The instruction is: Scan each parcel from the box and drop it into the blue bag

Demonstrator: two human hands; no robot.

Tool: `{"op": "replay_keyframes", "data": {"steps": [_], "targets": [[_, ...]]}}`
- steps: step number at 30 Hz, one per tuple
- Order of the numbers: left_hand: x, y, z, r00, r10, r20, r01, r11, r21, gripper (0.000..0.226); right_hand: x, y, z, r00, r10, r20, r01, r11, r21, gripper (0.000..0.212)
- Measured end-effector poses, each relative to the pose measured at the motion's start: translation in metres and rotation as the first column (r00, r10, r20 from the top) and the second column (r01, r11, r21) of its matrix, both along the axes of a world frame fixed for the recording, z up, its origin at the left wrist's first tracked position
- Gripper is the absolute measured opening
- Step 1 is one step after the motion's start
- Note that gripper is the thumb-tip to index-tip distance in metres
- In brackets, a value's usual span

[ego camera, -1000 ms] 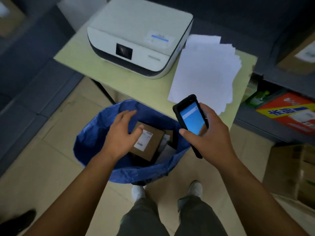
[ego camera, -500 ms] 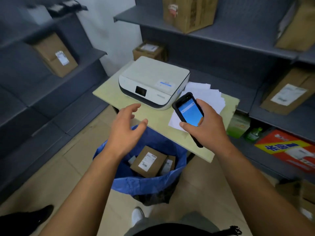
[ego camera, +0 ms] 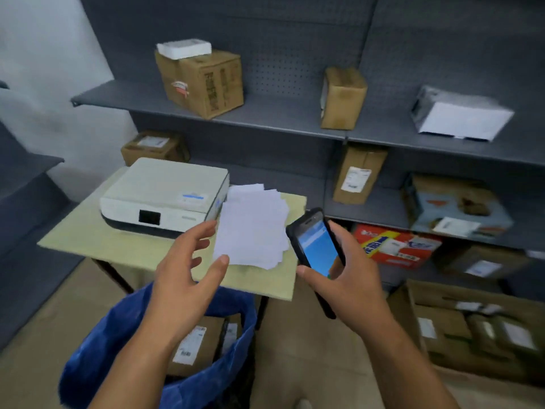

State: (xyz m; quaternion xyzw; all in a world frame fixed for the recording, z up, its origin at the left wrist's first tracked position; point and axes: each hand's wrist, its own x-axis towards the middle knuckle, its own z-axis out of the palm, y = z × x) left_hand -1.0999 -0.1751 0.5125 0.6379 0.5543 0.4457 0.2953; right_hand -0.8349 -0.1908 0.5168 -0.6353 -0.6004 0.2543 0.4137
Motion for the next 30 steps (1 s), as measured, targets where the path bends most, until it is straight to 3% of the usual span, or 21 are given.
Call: {"op": "replay_keyframes", "data": {"steps": [5, 12, 22, 30], "targets": [[0.037, -0.002, -0.003, 0.977, -0.207, 0.046, 0.207, 0.978, 0.008, 0.05, 0.025, -0.071, 0.006, 0.967, -0.239, 0.084, 0.246, 0.967, -0.073, 0.096], [0.084, -0.019, -0.008, 0.922, -0.364, 0.13, 0.368, 0.93, -0.01, 0.049, 0.049, -0.125, 0.008, 0.878, -0.444, 0.177, 0.461, 0.885, -0.065, 0.094], [0.151, -0.048, -0.027, 0.877, -0.479, 0.045, 0.481, 0.873, -0.084, 0.054, 0.096, -0.173, -0.017, 0.85, -0.502, 0.159, 0.52, 0.848, -0.103, 0.095], [0.271, -0.08, -0.029, 0.834, -0.552, -0.001, 0.549, 0.829, -0.109, 0.061, 0.195, -0.21, -0.024, 0.857, -0.504, 0.105, 0.515, 0.841, -0.165, 0.094]]}}
